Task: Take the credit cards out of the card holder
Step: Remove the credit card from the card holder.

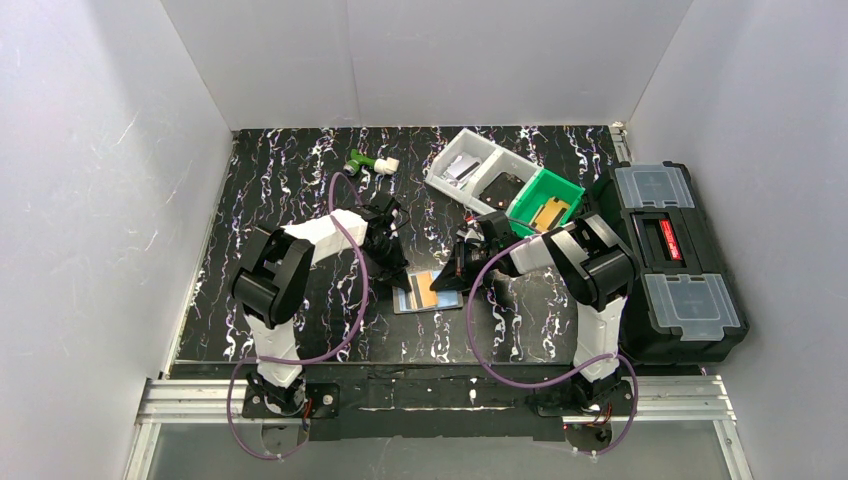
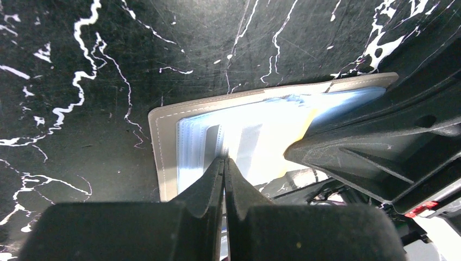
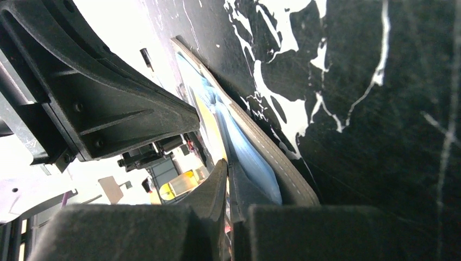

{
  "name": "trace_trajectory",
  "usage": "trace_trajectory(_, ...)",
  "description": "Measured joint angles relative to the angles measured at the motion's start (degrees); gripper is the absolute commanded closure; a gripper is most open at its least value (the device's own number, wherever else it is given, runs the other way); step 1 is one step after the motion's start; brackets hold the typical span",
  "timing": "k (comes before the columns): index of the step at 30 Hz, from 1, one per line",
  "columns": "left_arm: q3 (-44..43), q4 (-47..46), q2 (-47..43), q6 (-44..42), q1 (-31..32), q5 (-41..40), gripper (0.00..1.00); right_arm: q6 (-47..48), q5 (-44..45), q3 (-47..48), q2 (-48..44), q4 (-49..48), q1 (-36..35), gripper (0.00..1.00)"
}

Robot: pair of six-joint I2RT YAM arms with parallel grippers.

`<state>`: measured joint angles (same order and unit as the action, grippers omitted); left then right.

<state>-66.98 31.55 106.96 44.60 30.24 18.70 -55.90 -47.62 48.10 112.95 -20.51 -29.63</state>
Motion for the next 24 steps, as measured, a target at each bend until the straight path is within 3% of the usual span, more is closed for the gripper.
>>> trace_trajectory(13, 1.38, -1.44, -0.26, 0.68, -1.64, 2.25, 1.0, 2.34, 2.75, -0.74, -2.16, 3.89, 1.16, 0.95)
trace_trajectory(18, 1.44, -1.55, -0.26, 0.68, -1.75, 2.49, 1.0, 2.29, 2.67, -1.07, -2.45, 4.02, 1.66, 0.65)
trace_trajectory(24, 1.51, -1.66, -0.17, 0.66, -1.99, 3.13, 1.0, 2.01, 0.59, -0.72, -2.25, 2.56, 1.75, 0.62)
